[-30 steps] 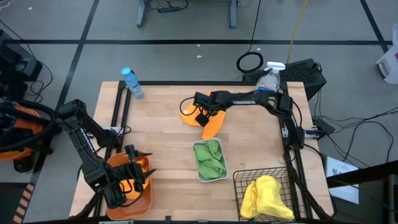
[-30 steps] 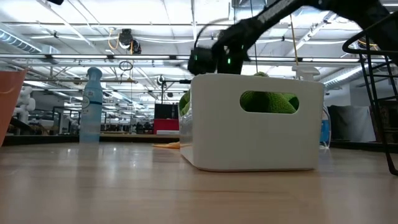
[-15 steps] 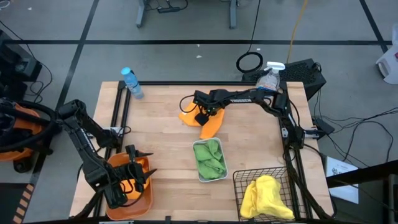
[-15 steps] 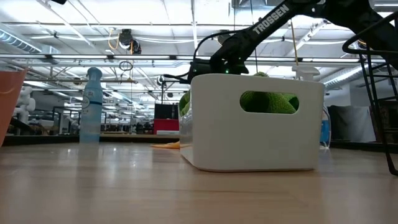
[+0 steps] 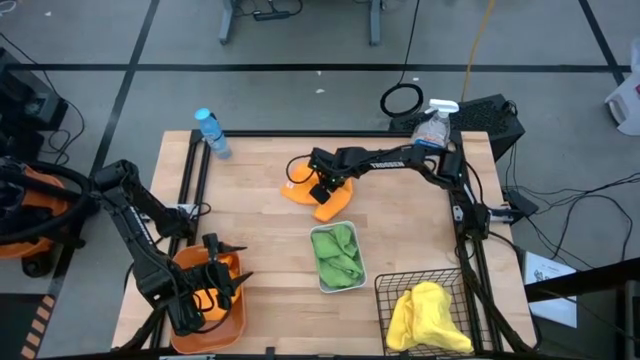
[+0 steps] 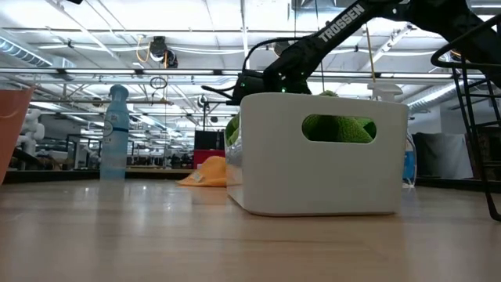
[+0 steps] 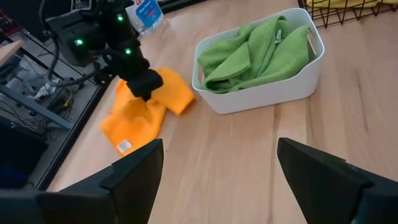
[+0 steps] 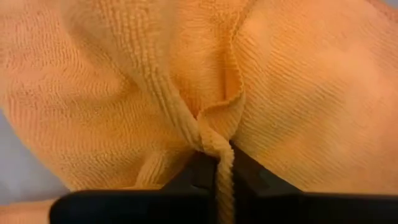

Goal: Sort microfiber towel by color & place in baskets
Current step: Put the orange microfiber towel into the orange bin

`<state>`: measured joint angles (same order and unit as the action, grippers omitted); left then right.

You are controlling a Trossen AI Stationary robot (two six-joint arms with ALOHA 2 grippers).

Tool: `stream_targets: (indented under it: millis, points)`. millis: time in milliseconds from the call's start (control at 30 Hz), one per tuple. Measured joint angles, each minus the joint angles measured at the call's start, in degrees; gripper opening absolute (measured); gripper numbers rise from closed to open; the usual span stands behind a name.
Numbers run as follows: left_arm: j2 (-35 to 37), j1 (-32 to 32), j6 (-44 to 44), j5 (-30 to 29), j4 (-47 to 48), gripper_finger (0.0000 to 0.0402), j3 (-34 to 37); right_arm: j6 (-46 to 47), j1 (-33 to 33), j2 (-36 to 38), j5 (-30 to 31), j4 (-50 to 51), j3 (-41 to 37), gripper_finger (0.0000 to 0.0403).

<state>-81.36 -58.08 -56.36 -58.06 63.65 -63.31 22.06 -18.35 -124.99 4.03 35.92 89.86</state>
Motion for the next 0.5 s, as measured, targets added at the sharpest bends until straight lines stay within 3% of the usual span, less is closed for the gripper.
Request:
stream_targets:
  millis: [233,500]
  points:
    - [0.0,0.0,0.3,-4.4,-0.2,0.0319,0.0,-2.1,3.0,8.0,0.0,-1.3,0.0,0.0007]
    - [0.0,2.2,0.2,-11.1,-0.4,0.0319,0.0,-6.3,10.9,19.2,6.0,-6.5,0.1,0.0005]
